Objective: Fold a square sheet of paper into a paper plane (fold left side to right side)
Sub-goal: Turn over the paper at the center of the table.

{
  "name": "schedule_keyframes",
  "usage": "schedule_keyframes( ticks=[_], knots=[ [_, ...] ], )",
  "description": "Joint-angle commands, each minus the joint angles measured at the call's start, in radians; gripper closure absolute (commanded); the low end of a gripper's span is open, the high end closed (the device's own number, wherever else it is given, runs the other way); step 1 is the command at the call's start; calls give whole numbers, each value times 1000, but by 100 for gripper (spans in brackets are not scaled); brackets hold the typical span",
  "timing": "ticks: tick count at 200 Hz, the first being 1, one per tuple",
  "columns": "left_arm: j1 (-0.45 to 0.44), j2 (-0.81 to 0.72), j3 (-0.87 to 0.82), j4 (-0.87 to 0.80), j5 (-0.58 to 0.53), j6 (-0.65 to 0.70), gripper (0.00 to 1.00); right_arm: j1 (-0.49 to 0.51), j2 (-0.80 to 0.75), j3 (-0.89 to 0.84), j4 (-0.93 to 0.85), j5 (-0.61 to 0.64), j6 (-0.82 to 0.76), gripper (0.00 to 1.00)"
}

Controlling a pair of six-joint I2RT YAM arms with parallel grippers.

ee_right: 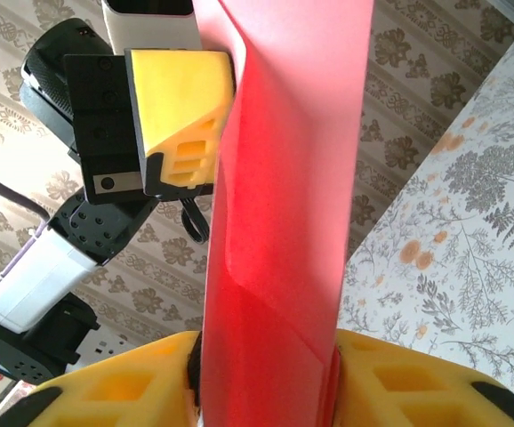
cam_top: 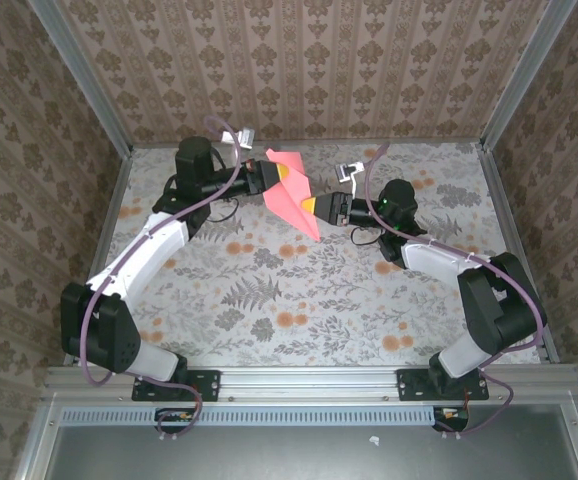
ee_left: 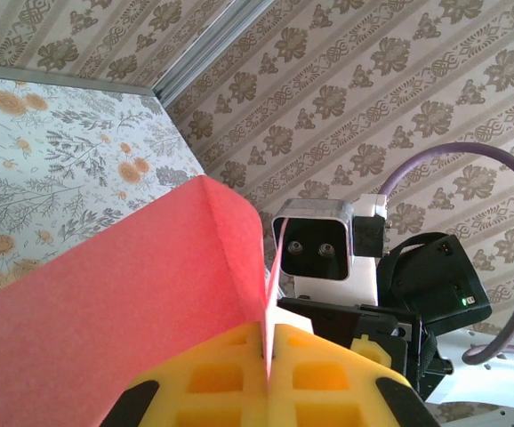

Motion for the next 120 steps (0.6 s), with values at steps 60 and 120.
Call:
schedule_keyframes(
  ticks=[60, 120],
  knots=[
    [17, -40, -6, -126, -55, 103, 53, -9, -120, 11, -354, 35, -254, 88],
    [51, -237, -78, -429, -402, 316, 36, 100, -304, 205, -1390, 731, -911, 93]
  ],
)
